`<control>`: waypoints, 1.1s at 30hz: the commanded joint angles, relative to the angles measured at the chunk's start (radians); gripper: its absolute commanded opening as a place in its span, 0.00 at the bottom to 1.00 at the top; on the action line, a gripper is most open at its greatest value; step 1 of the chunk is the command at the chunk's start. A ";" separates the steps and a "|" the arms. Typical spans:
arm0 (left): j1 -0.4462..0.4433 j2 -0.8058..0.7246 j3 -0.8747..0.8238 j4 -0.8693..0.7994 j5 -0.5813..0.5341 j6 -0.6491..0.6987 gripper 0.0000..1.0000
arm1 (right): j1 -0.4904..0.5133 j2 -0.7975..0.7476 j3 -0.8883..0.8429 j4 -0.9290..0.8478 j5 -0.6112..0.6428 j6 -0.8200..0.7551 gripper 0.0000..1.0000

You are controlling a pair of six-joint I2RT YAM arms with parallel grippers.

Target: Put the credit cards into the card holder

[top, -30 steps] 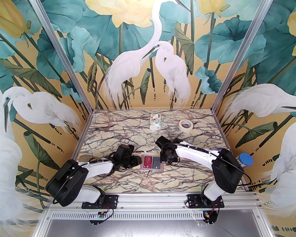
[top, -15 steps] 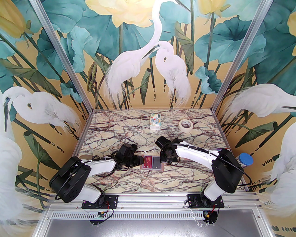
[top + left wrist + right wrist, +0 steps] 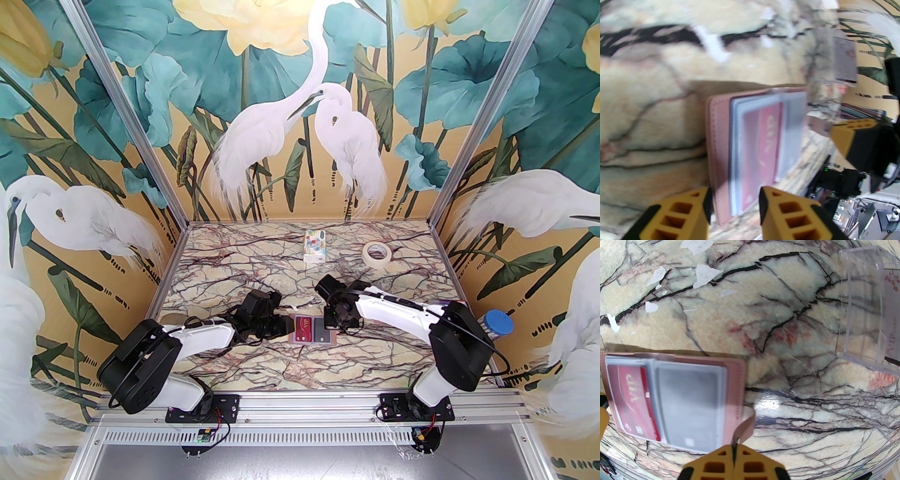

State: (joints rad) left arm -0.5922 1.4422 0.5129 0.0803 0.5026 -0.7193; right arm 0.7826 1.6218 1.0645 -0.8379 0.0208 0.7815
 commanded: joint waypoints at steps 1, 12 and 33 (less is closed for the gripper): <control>-0.008 -0.016 -0.004 0.084 0.071 -0.042 0.39 | -0.003 -0.005 0.001 0.019 -0.021 0.001 0.00; -0.015 0.023 -0.024 0.278 0.157 -0.142 0.39 | -0.003 -0.010 -0.016 0.049 -0.043 0.002 0.00; -0.093 0.171 -0.025 0.569 0.187 -0.270 0.39 | -0.023 -0.039 -0.106 0.284 -0.222 -0.007 0.00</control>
State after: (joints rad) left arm -0.6804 1.6321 0.4992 0.6273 0.6769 -0.9848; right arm 0.7593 1.6051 0.9684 -0.6395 -0.1410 0.7807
